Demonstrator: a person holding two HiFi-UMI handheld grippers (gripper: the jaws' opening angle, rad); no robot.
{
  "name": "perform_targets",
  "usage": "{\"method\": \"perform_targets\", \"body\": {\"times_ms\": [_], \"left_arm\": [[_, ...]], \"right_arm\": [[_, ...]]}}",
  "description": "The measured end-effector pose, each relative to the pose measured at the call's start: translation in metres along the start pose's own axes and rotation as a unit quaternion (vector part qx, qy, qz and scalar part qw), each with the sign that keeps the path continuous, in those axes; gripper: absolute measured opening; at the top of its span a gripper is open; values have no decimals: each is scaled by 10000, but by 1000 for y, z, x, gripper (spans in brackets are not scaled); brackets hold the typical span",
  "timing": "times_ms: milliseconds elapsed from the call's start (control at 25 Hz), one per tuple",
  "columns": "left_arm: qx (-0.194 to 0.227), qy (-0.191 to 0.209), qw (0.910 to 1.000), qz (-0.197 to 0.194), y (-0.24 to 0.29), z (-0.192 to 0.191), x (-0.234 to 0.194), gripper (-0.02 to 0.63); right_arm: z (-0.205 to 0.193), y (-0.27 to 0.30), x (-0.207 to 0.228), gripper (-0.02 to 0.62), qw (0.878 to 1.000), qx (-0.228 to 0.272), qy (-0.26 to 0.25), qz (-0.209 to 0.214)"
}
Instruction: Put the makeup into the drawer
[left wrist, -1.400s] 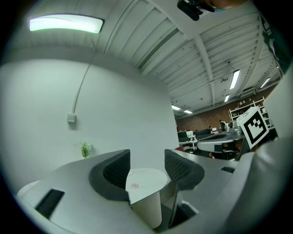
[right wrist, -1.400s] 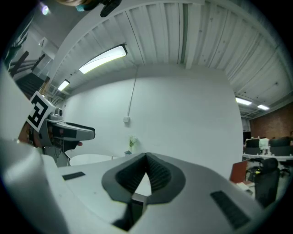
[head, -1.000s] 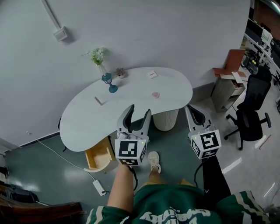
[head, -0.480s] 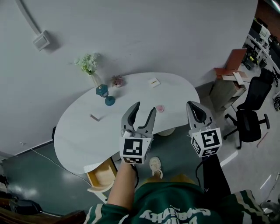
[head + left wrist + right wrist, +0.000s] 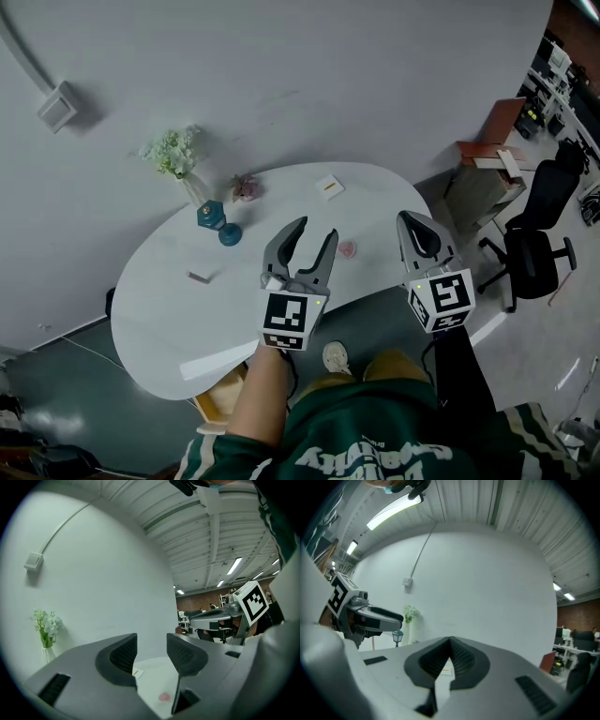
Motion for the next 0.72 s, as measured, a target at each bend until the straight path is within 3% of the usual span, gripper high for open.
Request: {"method": "perform_targets", "body": {"times_ms": [440,560,720], "left_arm": [[-660,77,9965,-512,41,-27,9,196],[-1187,132,9898,-777,61,-46,18,198],[-1996,93,9734,-1122,83,-84,28,224]], "right_arm": [[-21,22,18,3,9994,-312,-57,152],[-33,27,28,3,9982,-458,-276,265],[-46,38,42,3,9960,-654,-384,470]]}}
Point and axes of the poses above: the fingertips, and each gripper's own axes: y forward along the fingers, x to its right, z out of its top, the point moved 3 cm from there along -y, backward along the fingers, and after that the axes turned 8 degrees about -z, right-handed, at the moved point
